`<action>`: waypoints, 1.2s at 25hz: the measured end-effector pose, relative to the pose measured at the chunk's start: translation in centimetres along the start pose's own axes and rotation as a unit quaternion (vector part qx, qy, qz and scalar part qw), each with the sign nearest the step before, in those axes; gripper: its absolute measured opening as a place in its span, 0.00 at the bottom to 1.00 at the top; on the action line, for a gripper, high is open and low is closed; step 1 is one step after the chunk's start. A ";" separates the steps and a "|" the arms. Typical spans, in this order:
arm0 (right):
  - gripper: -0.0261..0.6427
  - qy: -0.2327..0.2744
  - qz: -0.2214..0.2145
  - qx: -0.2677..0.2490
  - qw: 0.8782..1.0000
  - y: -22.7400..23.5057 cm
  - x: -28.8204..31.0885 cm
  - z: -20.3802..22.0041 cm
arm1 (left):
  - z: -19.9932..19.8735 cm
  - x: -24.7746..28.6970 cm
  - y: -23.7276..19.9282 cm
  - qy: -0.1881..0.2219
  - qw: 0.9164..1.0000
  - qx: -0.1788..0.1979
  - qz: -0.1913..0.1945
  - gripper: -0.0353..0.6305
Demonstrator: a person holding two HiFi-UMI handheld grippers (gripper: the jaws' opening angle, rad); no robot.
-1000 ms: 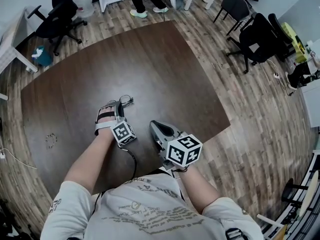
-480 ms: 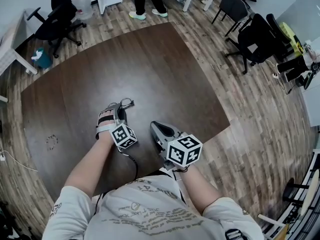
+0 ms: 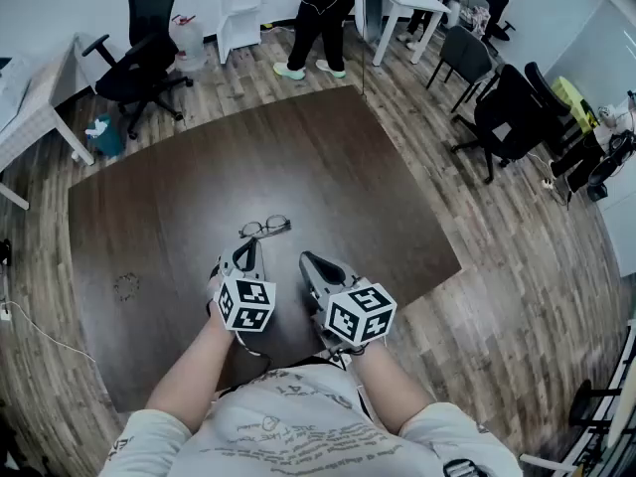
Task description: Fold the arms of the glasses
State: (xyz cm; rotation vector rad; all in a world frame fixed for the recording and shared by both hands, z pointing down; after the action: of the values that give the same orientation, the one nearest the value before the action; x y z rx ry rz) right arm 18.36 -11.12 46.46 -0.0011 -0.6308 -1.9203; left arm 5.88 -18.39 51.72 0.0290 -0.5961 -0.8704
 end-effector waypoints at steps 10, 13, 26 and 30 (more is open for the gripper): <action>0.06 0.056 -0.007 -0.078 0.995 -8.8 -0.4 -1.0 | -2.8 -14.2 -4.0 0.116 0.985 -0.123 -0.036 0.08; 0.06 0.070 -0.005 -0.097 0.993 -11.4 -0.8 -0.6 | -2.4 -17.8 -4.7 0.140 0.980 -0.138 -0.040 0.08; 0.06 0.087 0.018 -0.111 0.990 -16.4 -4.4 2.1 | 0.6 -24.4 -3.7 0.157 0.973 -0.165 -0.034 0.08; 0.06 0.090 0.025 -0.112 0.989 -17.2 -5.0 2.8 | 1.1 -25.2 -3.3 0.159 0.974 -0.159 -0.022 0.07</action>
State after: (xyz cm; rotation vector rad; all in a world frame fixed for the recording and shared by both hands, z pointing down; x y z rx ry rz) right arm 5.01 -0.54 40.16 0.0134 -0.2906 -1.9086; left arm -9.46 -2.07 39.70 -0.1076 -0.1533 -0.9728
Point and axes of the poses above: the fingertips, and each gripper's own axes: x forward along the fingers, y to its right, z out of its underside, the point moved 5 cm from there along -x, backward along the fingers, and after that the axes turned 1 degree about y, right-handed, at the moved point
